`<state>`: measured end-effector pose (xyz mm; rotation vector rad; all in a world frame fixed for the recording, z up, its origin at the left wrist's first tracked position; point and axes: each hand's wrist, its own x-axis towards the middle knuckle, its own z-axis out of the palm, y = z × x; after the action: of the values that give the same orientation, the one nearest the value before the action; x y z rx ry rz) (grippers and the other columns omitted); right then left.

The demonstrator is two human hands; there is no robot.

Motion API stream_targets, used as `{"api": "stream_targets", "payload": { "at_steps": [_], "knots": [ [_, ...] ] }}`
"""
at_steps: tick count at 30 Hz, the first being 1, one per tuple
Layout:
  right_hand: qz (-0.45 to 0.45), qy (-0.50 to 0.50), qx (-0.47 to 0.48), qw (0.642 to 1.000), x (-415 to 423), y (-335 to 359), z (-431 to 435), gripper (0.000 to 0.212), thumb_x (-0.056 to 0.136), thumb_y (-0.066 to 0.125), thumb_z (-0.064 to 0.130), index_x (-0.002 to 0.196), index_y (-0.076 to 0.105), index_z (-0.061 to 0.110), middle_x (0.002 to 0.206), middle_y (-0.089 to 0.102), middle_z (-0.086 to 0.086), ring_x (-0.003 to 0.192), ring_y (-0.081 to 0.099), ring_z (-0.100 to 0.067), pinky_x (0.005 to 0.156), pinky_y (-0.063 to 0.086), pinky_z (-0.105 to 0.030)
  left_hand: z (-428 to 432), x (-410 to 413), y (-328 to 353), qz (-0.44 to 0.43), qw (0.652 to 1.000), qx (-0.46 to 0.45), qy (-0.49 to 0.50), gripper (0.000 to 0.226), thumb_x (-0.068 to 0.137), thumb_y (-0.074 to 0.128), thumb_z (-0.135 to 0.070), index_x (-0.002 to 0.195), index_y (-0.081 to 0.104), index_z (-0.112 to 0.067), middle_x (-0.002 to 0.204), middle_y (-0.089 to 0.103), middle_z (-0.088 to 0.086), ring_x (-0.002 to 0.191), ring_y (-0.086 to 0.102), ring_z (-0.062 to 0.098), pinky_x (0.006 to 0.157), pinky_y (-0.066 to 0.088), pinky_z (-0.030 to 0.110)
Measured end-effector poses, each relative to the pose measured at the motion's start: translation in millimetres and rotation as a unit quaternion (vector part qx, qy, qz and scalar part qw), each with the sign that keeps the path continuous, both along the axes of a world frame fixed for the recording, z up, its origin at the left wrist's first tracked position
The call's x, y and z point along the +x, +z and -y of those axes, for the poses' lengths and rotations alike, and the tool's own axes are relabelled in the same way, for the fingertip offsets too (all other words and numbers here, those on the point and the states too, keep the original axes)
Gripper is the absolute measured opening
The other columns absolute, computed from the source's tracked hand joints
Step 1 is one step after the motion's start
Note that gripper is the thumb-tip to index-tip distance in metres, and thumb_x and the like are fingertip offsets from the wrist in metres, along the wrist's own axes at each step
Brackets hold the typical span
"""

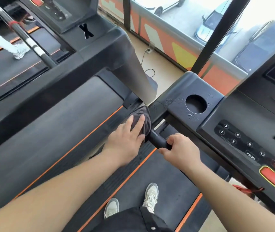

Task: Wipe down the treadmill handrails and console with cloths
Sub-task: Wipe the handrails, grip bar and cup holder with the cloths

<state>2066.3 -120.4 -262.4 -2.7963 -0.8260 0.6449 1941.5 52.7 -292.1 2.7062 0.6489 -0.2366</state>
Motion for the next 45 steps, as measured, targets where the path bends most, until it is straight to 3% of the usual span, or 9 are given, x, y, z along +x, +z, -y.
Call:
{"api": "stream_targets", "payload": {
  "at_steps": [3, 8, 16, 21, 25, 28, 31, 38, 45],
  "knots": [
    [-0.008, -0.009, -0.008, 1.0, -1, 3, 4, 0.033, 0.08, 0.071, 0.055, 0.08, 0.06, 0.024, 0.088, 0.056, 0.01, 0.089, 0.056, -0.014, 0.067, 0.046, -0.03, -15, 36, 7, -0.013, 0.992, -0.115, 0.053, 0.061, 0.106, 0.022, -0.057, 0.161, 0.0, -0.042, 0.157, 0.037, 0.003, 0.131, 0.05, 0.034, 0.1, 0.043, 0.048],
    [0.019, 0.006, -0.003, 1.0, -11, 11, 3, 0.036, 0.085, 0.066, 0.063, 0.102, 0.064, 0.032, 0.097, 0.053, 0.013, 0.101, 0.056, -0.014, 0.072, 0.046, -0.032, 34, -35, 5, -0.045, 0.991, 0.123, 0.007, 0.072, 0.106, 0.023, -0.042, 0.159, -0.018, -0.015, 0.168, 0.0, 0.02, 0.148, 0.022, 0.04, 0.118, 0.027, 0.051],
    [0.021, 0.041, 0.182, 0.982, -63, 8, -22, 0.043, 0.097, 0.061, 0.021, 0.141, 0.057, 0.021, 0.134, 0.057, 0.005, 0.126, 0.052, -0.019, 0.093, 0.051, -0.038, -5, -4, 6, -0.036, 0.999, -0.029, -0.015, 0.069, 0.107, 0.026, -0.053, 0.16, -0.014, -0.036, 0.17, 0.003, 0.009, 0.147, 0.028, 0.033, 0.11, 0.036, 0.049],
    [0.106, 0.164, 0.269, 0.943, -91, 10, -37, 0.041, 0.097, 0.054, 0.005, 0.137, 0.061, 0.011, 0.143, 0.057, -0.005, 0.131, 0.053, -0.022, 0.101, 0.048, -0.033, 38, -90, 2, 0.004, 0.995, 0.104, -0.006, 0.081, 0.101, 0.047, -0.044, 0.163, 0.002, -0.018, 0.17, -0.007, 0.018, 0.154, 0.007, 0.042, 0.122, 0.019, 0.056],
    [0.063, 0.281, 0.285, 0.914, -114, -9, -67, 0.036, 0.099, 0.05, 0.014, 0.13, 0.066, 0.006, 0.137, 0.064, -0.009, 0.136, 0.051, -0.023, 0.116, 0.038, -0.033, 20, -125, 9, 0.18, 0.973, -0.121, -0.075, 0.037, 0.082, 0.052, -0.018, 0.11, 0.076, -0.016, 0.153, 0.045, 0.014, 0.149, 0.028, 0.038, 0.12, 0.026, 0.054],
    [0.048, 0.259, 0.197, 0.944, -114, -21, -93, 0.051, 0.102, 0.038, 0.044, 0.135, 0.062, 0.013, 0.14, 0.062, -0.005, 0.145, 0.041, -0.022, 0.123, 0.026, -0.039, -9, -153, 30, 0.267, 0.909, -0.296, 0.125, 0.04, 0.076, 0.043, -0.003, 0.094, 0.079, -0.006, 0.12, 0.072, 0.004, 0.119, 0.061, 0.016, 0.108, 0.044, 0.03],
    [0.122, 0.228, 0.082, 0.962, -129, -32, -108, 0.058, 0.1, 0.029, 0.057, 0.135, 0.061, 0.025, 0.142, 0.054, -0.003, 0.149, 0.027, -0.027, 0.127, 0.006, -0.043, -27, -217, 32, 0.245, 0.898, -0.241, 0.275, 0.039, 0.088, 0.047, 0.0, 0.107, 0.078, -0.014, 0.114, 0.074, -0.007, 0.111, 0.063, 0.003, 0.101, 0.044, 0.014],
    [0.17, 0.34, 0.149, 0.913, -268, -33, -109, 0.034, 0.098, 0.048, 0.047, 0.107, 0.072, 0.024, 0.098, 0.066, 0.0, 0.12, 0.052, -0.044, 0.117, 0.022, -0.063, -45, -353, -4, 0.144, 0.865, -0.209, 0.432, 0.038, 0.098, 0.049, -0.003, 0.101, 0.079, -0.027, 0.101, 0.073, -0.023, 0.101, 0.065, 0.0, 0.084, 0.038, 0.001],
    [0.188, 0.397, 0.137, 0.888, -230, -38, -140, 0.048, 0.098, 0.044, 0.052, 0.075, 0.073, 0.022, 0.068, 0.062, -0.004, 0.069, 0.061, -0.037, 0.072, 0.046, -0.043, -33, -377, -24, 0.142, 0.845, -0.266, 0.441, 0.034, 0.099, 0.049, -0.005, 0.11, 0.076, -0.023, 0.105, 0.074, -0.016, 0.101, 0.064, -0.003, 0.088, 0.039, 0.004]
  ]
}}
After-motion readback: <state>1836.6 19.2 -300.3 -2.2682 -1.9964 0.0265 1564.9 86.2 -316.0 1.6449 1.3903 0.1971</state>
